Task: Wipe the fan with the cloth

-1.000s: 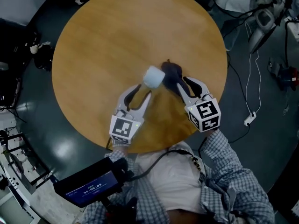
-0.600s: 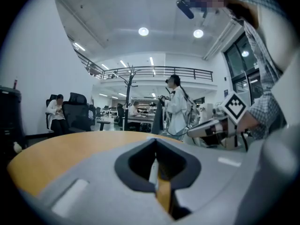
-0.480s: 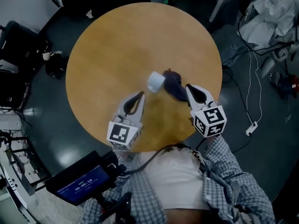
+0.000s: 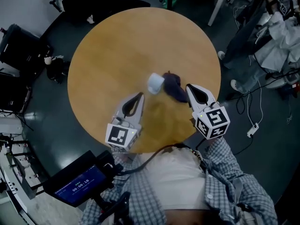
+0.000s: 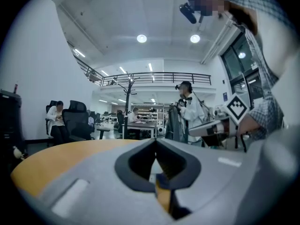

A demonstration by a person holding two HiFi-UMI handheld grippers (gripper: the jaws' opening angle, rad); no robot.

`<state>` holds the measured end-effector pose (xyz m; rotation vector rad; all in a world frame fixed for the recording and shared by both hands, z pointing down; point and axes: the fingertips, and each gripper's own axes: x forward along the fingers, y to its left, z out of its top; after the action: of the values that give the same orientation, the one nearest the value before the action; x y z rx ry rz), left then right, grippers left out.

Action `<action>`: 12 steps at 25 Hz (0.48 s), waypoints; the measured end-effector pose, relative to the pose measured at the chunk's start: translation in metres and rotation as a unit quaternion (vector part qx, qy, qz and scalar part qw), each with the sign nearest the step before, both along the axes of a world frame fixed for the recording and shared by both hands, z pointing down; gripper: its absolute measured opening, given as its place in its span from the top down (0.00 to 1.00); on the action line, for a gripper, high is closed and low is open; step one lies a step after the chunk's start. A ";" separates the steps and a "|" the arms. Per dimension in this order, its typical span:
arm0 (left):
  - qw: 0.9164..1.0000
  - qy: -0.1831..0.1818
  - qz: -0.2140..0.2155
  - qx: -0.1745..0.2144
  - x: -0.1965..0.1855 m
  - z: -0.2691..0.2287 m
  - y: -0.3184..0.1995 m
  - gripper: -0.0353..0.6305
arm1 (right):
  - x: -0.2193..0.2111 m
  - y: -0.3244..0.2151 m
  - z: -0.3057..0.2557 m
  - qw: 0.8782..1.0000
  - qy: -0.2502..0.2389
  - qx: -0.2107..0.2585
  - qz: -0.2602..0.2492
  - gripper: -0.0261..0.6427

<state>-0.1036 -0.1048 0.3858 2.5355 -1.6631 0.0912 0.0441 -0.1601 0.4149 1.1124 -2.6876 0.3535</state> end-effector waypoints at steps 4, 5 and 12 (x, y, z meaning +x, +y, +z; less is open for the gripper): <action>1.000 0.000 -0.002 -0.001 -0.002 0.004 -0.001 0.95 | -0.001 0.004 0.000 1.000 0.004 0.003 -0.008 0.96; 1.000 0.001 0.000 0.001 -0.002 0.005 -0.001 0.95 | -0.001 0.005 0.000 1.000 0.005 0.004 -0.010 0.96; 1.000 -0.001 0.011 -0.001 0.003 0.004 -0.002 0.95 | 0.000 0.009 0.001 1.000 0.006 0.002 -0.016 0.96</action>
<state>-0.1001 -0.1072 0.3894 2.5532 -1.6354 0.0967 0.0436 -0.1509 0.4156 1.0685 -2.6933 0.3344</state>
